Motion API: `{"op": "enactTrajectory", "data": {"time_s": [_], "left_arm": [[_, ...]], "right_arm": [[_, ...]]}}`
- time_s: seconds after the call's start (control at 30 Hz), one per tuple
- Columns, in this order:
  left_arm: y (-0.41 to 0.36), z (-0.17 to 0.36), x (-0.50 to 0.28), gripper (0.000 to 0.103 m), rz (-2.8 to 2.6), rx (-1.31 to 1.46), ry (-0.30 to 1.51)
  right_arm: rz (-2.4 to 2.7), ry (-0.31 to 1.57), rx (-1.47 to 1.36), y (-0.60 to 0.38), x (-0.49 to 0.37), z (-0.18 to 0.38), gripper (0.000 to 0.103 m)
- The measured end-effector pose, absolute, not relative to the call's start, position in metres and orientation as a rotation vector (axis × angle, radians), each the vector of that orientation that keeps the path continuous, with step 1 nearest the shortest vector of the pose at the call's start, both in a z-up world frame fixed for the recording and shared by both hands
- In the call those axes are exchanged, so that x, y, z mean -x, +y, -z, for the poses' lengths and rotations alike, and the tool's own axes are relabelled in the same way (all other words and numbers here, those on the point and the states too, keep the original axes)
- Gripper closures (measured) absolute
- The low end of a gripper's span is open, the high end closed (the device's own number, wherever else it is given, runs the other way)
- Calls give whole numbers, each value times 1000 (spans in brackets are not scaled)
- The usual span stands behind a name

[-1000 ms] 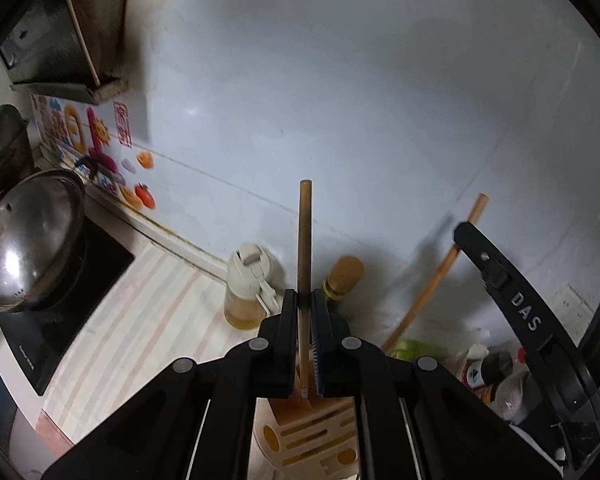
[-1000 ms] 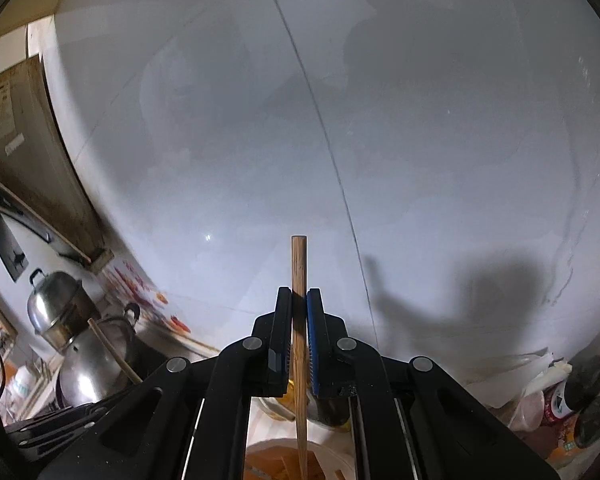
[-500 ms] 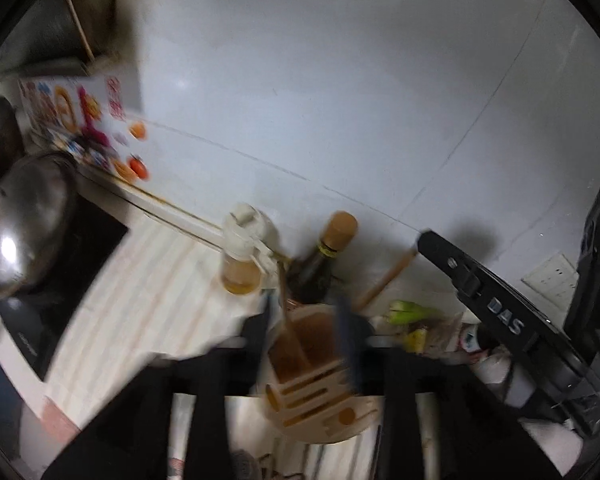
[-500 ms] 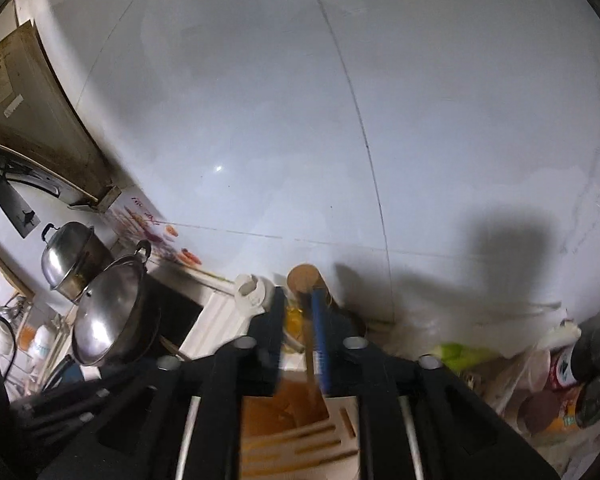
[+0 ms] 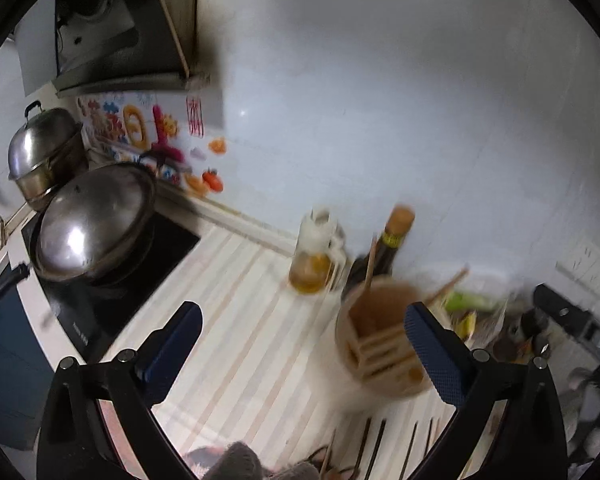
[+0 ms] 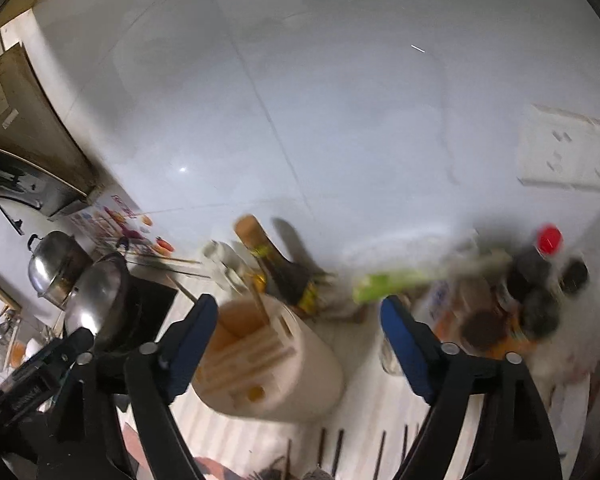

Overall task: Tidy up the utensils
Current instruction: 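Grasp a light wooden chopstick with the left tool while the right tool grasps a dark brown chopstick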

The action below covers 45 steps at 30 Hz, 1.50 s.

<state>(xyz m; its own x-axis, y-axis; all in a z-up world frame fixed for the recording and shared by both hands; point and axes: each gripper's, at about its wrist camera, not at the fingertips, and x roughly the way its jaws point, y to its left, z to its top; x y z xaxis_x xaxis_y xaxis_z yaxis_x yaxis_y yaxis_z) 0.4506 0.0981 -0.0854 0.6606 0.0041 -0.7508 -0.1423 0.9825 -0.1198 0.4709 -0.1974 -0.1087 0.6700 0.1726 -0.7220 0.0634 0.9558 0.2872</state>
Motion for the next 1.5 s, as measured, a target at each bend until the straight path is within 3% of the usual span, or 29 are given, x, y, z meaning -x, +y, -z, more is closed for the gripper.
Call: {"op": "enactTrajectory", "data": {"time_s": [0.13,0.7,0.77,0.83,0.9,1.07,1.13,1.2,1.23,1.3,1.4,1.47,1.5], "left_arm": [[89,121,-431,0,-83,151,915],[35,252,-390,0,-33,-2,1192],[27,266,-388,0,-14,-23,1222],[20,279,-387,0,-1,-54,1252],[15,291,-386,0,17,-58,1273],[7,321,-390,4,47,-58,1335],[5,333,-392,12,52,-52,1360],[3,346,-395,34,58,-56,1393],[1,353,-396,39,55,-60,1412],[0,362,-397,65,54,-68,1429],[0,367,-397,84,47,-83,1427],[-2,367,-395,98,65,-82,1426],[-2,367,-394,99,63,-87,1425]], "right_arm": [[-15,882,-298,-209,-444,135,3],[160,1196,-286,-245,-379,286,3],[155,1216,-299,-246,-375,298,13],[152,1258,-304,-246,-373,312,40],[136,1292,-318,-246,-372,325,50],[107,1365,-312,-239,-376,351,54],[101,1390,-309,-236,-379,361,55],[92,1413,-300,-232,-381,370,60],[88,1426,-290,-229,-382,376,62],[86,1447,-270,-224,-384,385,64],[99,1480,-223,-216,-390,398,70],[104,1507,-189,-210,-393,408,81],[108,1499,-160,-206,-392,409,86]]}}
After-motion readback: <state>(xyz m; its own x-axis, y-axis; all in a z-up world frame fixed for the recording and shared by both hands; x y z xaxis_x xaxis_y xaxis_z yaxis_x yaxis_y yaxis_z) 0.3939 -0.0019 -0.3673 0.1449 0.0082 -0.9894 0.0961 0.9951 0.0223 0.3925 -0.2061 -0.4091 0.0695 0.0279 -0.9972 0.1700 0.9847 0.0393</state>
